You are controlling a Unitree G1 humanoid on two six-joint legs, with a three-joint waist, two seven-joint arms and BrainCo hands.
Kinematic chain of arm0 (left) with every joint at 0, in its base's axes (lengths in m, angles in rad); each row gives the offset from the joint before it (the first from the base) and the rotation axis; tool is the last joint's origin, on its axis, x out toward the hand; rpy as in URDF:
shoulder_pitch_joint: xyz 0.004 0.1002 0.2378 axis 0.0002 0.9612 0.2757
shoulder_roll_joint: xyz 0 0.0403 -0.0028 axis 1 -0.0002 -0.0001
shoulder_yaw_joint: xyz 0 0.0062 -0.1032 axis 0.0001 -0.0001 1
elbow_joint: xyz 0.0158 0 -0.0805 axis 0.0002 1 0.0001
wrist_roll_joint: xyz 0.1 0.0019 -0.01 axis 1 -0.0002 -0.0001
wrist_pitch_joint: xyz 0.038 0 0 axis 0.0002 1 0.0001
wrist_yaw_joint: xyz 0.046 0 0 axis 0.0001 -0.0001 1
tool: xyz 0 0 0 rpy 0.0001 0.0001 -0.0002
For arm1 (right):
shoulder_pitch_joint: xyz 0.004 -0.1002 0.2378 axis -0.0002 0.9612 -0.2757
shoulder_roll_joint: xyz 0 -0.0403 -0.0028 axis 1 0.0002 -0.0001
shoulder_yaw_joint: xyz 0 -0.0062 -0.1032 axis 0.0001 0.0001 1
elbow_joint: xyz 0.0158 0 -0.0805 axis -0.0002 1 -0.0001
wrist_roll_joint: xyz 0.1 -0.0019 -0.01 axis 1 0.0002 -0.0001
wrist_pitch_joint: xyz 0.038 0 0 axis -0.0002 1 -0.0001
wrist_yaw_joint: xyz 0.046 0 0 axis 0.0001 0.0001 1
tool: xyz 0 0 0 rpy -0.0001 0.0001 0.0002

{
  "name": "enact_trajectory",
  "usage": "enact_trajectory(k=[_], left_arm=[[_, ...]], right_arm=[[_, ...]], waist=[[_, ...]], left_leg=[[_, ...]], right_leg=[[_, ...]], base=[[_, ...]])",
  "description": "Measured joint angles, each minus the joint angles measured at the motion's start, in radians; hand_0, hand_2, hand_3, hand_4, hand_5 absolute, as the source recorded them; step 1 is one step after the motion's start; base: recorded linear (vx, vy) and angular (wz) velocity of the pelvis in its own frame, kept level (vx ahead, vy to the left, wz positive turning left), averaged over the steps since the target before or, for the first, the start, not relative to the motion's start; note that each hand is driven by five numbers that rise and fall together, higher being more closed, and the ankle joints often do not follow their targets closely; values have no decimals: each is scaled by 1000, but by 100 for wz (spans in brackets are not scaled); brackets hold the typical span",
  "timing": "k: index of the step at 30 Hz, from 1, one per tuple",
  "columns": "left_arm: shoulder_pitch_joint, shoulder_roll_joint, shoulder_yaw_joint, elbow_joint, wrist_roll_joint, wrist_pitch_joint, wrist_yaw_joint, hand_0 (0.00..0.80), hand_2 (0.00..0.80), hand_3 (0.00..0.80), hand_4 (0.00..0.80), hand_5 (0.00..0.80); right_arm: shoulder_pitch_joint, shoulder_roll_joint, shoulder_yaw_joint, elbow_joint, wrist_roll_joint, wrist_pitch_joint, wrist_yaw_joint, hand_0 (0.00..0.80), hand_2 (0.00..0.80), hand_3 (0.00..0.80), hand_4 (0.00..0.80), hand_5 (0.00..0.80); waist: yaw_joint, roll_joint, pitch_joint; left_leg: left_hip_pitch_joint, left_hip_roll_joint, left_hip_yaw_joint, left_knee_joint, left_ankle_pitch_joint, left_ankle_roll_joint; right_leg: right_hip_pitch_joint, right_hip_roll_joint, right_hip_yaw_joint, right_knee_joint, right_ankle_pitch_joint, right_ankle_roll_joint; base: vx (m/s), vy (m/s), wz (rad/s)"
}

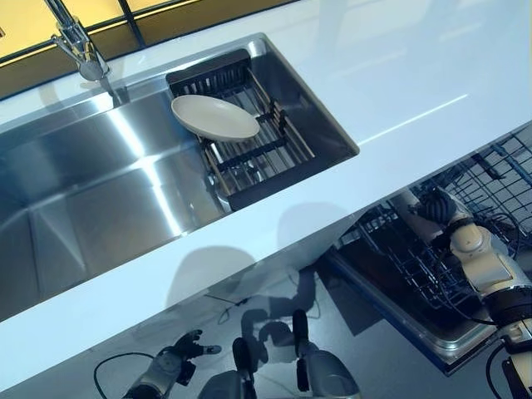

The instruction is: Take plates into dishwasher

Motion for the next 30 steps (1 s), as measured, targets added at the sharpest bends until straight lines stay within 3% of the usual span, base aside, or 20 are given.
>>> enact_trajectory(k=[19,30], left_arm=[[-46,3,-22,-3,-10,-1,-10,0,0,0,0,0],[-46,3,-21,-2,-10,-2,-11,0,0,0,0,0]], right_arm=[[-68,64,33,245,0,-2,-5,800,800,800,800,800],[-68,78,33,268,-24,-17,-26,800,800,800,800,800]], waist=[[47,6,13],[48,-5,19]], left_leg=[[-7,-2,-31,0,7,0],[-4,-4,-34,1,8,1]], right_leg=[[6,-6,-32,0,-4,-6],[12,-8,-33,0,-4,-6]], base=[[-4,-4,5],[2,1,1]])
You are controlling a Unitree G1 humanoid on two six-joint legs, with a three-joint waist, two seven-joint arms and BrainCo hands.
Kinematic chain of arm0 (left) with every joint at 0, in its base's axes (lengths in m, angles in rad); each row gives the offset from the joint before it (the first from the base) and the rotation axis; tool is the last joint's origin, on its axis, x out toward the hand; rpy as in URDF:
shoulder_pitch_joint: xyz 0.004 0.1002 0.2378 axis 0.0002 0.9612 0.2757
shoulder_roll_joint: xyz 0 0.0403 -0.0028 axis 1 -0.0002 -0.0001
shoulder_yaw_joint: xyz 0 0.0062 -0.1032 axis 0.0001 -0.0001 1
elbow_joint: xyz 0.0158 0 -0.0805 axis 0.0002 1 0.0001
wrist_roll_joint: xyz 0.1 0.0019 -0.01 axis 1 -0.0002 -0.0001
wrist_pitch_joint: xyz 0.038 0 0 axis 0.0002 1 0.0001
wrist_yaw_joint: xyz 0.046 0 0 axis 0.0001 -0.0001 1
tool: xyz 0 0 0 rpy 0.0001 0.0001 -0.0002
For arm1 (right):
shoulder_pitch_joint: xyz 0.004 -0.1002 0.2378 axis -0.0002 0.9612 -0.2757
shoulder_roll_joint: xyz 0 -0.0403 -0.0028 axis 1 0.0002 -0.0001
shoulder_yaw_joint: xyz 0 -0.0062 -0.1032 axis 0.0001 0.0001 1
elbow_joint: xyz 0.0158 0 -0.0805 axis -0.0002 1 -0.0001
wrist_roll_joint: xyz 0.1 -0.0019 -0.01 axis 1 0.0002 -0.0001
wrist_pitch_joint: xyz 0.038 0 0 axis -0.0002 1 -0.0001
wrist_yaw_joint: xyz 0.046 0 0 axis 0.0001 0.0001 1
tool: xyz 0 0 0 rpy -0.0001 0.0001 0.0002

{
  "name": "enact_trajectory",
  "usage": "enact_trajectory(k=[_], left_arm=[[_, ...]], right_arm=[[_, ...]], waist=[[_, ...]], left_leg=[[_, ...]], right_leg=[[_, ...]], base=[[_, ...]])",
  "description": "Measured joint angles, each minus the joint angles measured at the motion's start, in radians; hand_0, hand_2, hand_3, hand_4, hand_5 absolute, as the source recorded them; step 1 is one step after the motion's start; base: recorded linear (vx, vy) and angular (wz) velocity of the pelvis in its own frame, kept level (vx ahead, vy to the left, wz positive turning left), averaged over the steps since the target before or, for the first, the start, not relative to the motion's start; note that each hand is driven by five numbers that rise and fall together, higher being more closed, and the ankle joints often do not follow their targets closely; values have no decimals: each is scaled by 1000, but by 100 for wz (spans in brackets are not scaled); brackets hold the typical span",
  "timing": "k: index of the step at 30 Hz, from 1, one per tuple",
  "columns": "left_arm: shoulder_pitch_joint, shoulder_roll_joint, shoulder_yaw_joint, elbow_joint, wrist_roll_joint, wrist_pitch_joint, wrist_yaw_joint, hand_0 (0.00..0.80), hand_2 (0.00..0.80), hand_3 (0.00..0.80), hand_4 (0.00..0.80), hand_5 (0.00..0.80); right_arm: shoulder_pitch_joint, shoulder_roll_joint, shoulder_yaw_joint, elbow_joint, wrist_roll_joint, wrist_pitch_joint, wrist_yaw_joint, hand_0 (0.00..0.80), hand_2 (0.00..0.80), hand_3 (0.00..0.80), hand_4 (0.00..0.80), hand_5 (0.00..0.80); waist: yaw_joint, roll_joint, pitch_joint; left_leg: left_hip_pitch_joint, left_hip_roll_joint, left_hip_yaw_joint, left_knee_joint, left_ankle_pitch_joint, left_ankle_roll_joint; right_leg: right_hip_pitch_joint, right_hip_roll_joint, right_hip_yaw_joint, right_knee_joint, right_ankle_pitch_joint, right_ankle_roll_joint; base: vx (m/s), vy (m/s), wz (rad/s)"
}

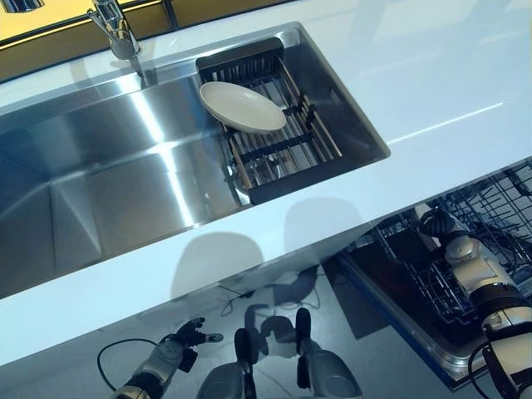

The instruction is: Take plates into dishwasher

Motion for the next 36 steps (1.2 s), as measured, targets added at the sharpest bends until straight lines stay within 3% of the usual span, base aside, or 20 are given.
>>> enact_trajectory(k=[36], left_arm=[[9,36,0,4,0,-1,-4,0,0,0,0,0]], right_arm=[[38,-47,7,24,-75,21,-40,800,800,800,800,800]], waist=[[-4,-51,-25]], left_leg=[[15,1,9,-1,0,0]], right_leg=[[10,3,7,0,1,-1]], base=[[0,0,0]])
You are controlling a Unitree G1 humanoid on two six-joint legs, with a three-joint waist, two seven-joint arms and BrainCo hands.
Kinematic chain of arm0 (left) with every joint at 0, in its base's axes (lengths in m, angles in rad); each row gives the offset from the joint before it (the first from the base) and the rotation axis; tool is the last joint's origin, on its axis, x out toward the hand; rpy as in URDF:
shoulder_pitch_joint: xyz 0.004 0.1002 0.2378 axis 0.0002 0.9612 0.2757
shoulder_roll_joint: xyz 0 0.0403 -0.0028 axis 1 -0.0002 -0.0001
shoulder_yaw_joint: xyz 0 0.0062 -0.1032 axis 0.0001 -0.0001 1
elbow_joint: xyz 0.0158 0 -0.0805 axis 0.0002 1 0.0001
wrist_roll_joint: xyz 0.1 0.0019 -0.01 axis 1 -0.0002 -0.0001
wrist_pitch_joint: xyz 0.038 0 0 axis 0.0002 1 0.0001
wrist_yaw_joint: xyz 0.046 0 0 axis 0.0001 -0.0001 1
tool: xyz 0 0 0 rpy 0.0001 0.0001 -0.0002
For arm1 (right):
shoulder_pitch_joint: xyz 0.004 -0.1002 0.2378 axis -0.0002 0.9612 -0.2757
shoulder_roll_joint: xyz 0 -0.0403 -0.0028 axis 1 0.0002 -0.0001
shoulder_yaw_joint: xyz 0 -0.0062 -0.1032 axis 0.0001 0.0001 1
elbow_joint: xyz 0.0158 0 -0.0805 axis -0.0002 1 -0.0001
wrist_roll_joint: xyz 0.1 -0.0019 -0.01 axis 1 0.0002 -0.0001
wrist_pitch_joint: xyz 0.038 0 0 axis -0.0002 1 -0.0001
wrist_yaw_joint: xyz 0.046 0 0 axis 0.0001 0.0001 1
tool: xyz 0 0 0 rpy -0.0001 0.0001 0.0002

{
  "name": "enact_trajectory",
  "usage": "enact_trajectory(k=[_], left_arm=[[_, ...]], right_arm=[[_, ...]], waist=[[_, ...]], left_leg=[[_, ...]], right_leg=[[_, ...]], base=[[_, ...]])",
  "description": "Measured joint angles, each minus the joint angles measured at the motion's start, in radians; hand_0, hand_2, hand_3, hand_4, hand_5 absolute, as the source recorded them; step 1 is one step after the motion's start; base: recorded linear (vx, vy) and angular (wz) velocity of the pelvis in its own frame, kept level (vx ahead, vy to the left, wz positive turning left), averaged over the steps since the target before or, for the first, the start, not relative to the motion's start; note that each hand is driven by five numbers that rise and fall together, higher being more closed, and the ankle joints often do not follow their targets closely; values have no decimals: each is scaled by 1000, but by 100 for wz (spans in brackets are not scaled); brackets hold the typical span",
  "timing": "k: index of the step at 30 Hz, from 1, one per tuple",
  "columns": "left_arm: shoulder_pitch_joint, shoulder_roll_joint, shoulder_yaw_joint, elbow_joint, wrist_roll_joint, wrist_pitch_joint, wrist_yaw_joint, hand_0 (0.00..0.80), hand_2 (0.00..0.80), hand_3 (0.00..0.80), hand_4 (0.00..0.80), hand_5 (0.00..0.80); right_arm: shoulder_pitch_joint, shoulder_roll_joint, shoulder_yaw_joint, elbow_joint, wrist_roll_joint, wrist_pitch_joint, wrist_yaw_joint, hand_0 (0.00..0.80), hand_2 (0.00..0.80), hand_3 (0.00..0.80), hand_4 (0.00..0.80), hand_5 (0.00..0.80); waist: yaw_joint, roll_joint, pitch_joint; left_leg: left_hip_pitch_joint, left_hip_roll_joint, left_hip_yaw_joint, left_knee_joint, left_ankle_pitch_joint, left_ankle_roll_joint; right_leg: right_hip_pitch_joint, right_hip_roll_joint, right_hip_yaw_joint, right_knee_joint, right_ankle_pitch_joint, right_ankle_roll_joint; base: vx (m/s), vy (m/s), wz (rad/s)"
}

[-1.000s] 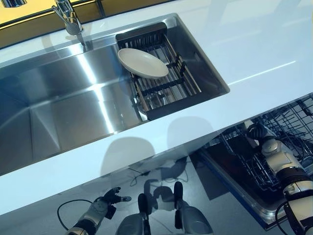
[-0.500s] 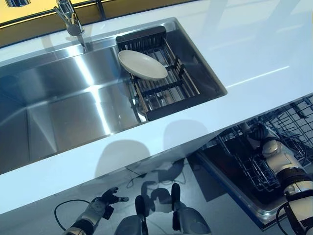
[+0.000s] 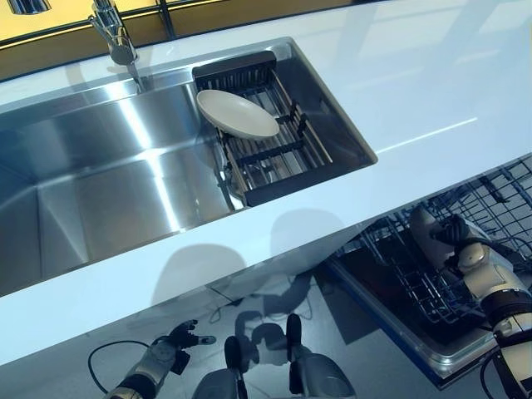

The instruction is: Take plates into dishwasher

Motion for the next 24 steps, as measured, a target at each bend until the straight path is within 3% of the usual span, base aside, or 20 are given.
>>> enact_trajectory(k=[12,24], left_arm=[[-8,2,0,0,0,-8,-4,0,0,0,0,0],[-25,2,-23,-1,-28,-28,-8,0,0,0,0,0]], right_arm=[[-8,0,0,43,-28,-4,5,800,800,800,800,800],[-53,4,9,145,-26,-3,-25,800,800,800,800,800]], waist=[[2,4,-2],[7,48,-8]], left_leg=[[-14,0,-5,2,1,0],[-58,0,-31,9,10,-3]], right_leg=[[-11,-2,-4,0,0,-1],[-39,-6,-24,0,2,-4]], base=[[2,-5,1],[6,-47,7]])
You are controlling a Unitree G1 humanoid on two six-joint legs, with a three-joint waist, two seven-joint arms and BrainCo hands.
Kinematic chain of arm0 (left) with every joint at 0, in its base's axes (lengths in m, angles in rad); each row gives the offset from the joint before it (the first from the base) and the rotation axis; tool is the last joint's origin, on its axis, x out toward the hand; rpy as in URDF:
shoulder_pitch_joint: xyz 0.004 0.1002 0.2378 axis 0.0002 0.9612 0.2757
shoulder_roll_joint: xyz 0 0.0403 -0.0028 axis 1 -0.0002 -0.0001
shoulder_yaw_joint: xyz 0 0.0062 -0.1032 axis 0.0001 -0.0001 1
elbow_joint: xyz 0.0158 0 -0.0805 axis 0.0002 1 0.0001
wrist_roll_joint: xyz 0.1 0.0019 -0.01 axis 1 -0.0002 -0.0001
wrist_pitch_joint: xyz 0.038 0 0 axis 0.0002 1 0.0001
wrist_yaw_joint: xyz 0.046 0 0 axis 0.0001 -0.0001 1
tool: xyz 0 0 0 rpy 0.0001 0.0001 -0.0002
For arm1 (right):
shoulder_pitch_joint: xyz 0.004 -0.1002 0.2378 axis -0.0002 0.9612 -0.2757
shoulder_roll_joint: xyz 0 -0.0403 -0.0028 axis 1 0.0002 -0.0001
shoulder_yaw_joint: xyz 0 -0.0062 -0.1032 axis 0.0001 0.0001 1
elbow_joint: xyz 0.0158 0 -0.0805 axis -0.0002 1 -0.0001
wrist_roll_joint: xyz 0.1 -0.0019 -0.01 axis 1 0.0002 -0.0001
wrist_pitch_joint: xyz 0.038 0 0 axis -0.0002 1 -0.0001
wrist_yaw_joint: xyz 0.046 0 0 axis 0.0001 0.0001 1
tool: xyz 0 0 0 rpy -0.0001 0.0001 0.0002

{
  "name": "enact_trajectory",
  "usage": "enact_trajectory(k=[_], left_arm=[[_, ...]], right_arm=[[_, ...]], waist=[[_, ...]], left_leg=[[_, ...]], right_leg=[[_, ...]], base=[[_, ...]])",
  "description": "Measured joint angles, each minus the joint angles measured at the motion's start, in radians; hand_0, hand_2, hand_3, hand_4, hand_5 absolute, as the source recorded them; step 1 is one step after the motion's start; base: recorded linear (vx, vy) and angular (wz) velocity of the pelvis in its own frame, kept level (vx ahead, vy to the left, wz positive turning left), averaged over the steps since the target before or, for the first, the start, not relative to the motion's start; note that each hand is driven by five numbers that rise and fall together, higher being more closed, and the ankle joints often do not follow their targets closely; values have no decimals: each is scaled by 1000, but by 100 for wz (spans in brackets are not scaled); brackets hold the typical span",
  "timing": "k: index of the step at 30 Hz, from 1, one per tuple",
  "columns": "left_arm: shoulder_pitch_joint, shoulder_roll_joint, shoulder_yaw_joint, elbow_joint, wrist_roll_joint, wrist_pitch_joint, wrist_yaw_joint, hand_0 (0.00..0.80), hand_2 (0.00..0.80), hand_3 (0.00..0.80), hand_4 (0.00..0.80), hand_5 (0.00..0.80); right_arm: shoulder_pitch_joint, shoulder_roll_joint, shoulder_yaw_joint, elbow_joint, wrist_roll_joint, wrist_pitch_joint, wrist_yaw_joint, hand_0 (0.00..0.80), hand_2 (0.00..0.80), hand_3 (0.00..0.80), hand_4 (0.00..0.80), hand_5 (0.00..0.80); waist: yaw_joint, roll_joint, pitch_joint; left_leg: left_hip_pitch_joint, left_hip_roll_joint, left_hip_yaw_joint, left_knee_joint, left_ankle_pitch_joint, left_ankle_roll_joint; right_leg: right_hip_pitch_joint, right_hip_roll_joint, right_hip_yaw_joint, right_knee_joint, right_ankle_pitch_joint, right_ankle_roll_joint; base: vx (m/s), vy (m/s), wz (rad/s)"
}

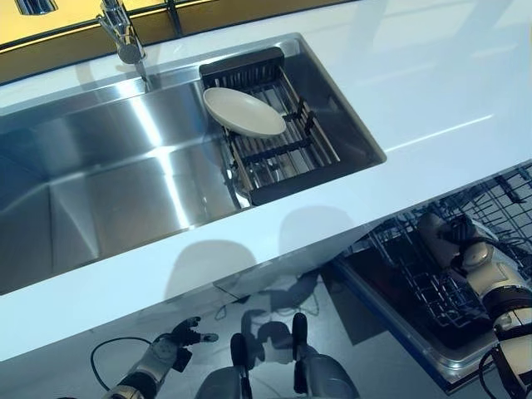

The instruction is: Take plates into dishwasher

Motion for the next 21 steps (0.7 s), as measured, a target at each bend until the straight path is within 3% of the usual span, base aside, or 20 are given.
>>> enact_trajectory(k=[9,21], left_arm=[[-15,1,0,-1,-11,-10,-1,0,0,0,0,0],[-62,8,0,-4,-11,-17,-8,0,0,0,0,0]], right_arm=[[-23,1,0,38,10,3,-34,800,800,800,800,800],[-59,2,0,96,30,5,-66,800,800,800,800,800]], waist=[[0,41,40],[-4,27,93]], left_leg=[[-20,4,-4,3,3,-3],[-45,10,-6,13,5,-7]], right_leg=[[-16,2,-8,0,0,-1],[-35,6,-12,0,2,-4]], base=[[-2,-78,2],[-9,-55,1]])
